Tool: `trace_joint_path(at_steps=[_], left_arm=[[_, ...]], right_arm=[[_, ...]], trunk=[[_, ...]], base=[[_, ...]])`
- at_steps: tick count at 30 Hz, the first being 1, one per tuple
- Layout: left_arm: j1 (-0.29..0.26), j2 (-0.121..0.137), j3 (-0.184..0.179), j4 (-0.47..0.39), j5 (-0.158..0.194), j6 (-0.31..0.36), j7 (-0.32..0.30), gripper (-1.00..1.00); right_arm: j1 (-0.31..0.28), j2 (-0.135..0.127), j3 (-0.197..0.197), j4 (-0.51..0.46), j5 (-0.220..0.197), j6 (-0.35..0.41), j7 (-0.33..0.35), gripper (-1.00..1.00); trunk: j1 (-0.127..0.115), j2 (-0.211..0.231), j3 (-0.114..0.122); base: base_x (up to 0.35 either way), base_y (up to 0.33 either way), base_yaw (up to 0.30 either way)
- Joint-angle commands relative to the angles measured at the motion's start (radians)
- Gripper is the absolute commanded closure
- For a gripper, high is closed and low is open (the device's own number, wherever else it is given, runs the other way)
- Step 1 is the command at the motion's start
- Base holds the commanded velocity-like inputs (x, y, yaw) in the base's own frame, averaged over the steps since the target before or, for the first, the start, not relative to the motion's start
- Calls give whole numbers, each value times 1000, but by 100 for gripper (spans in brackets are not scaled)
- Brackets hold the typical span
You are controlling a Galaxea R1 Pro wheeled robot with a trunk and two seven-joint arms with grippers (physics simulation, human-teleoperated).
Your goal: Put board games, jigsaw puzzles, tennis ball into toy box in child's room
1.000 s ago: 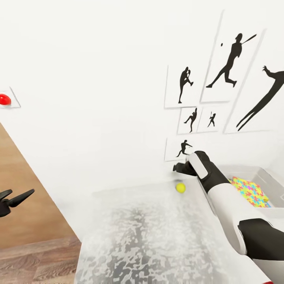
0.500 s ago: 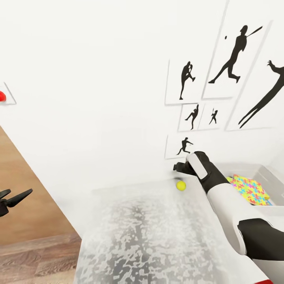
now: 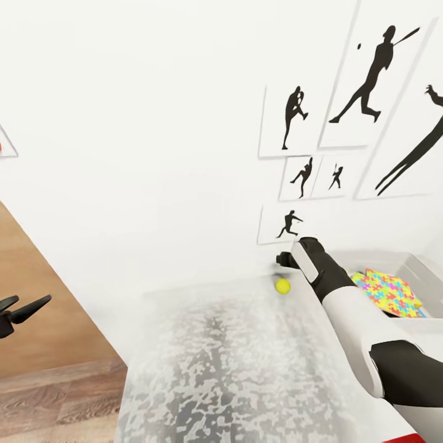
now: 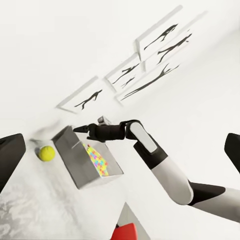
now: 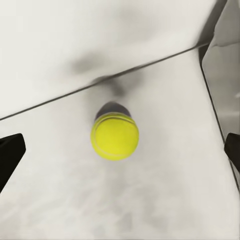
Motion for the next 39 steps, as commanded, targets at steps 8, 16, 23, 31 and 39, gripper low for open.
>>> trace_joint_path(at_steps=[8,16,23,31,39], left_arm=[[-1,1,-1,0,-10,-39,-4,-100],[-1,1,0,0,-11,-43,-4,-100],[-1,2,0,1,-11,-44,-4,-100],[-1,2,0,1,-11,-44,-5,-100],[-1,2,0,1,-11,-44,-4,-100]], right_arm=[[-1,10,8,1,-6,0,-7,-100],[-1,15,9,1,-6,-1,-6,-100],[-1,16,9,1,-5,-1,-6,-100],[-1,16,9,1,-5,-2,-6,-100],[-1,17,8,1,-5,-3,-6,-100]], trunk=[[1,-2,-15],[1,-2,-28],[1,-2,-40],[1,-2,-53],[1,-2,-66]], base=[[0,0,0],[0,0,0],[0,0,0],[0,0,0],[0,0,0]])
